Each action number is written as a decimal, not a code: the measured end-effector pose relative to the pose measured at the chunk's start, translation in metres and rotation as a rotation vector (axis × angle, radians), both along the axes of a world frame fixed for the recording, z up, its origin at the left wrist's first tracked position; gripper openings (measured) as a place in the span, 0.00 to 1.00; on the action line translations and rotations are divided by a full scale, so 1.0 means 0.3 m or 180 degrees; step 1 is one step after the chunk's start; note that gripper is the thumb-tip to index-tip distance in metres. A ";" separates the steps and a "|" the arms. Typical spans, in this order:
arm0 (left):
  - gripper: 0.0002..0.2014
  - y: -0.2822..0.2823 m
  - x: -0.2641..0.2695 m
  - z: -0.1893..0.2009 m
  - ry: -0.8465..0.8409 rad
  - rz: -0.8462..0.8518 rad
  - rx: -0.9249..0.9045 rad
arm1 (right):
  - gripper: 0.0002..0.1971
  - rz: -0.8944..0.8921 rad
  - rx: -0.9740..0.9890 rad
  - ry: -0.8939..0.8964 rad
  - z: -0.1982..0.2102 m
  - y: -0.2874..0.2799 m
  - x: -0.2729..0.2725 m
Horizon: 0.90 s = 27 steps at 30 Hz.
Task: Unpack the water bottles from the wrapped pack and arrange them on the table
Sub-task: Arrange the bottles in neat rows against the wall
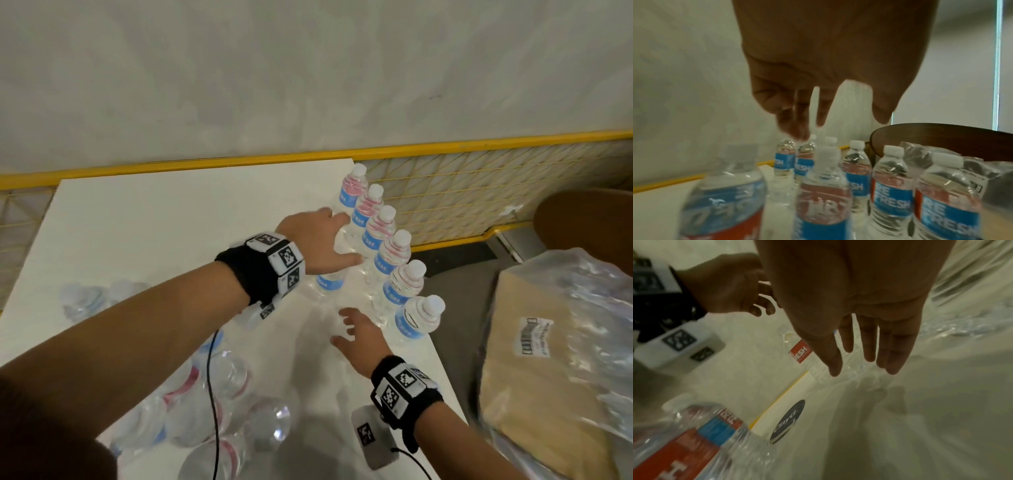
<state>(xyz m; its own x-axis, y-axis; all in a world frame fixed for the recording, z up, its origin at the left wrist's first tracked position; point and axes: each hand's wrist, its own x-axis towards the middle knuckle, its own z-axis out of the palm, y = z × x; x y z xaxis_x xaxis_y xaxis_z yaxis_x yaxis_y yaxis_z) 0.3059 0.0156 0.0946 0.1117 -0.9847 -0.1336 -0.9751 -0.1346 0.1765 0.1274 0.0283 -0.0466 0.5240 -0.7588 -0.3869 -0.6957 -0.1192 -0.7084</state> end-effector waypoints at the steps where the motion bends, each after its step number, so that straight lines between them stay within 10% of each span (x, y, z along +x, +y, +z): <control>1: 0.37 -0.008 -0.032 -0.005 -0.0055 0.0084 0.0264 | 0.28 0.0040 0.0049 -0.0008 -0.002 0.016 -0.007; 7: 0.16 -0.046 -0.035 -0.041 0.0041 -0.0037 0.0790 | 0.39 -0.0296 0.0032 -0.0470 0.020 -0.007 0.024; 21: 0.30 0.056 0.184 -0.051 -0.0249 -0.0389 0.1002 | 0.39 -0.0887 -0.0222 -0.1059 0.055 -0.056 0.191; 27: 0.35 0.064 0.085 -0.057 -0.0016 -0.0708 0.0058 | 0.40 -0.1452 -0.0164 -0.0941 0.033 -0.010 0.218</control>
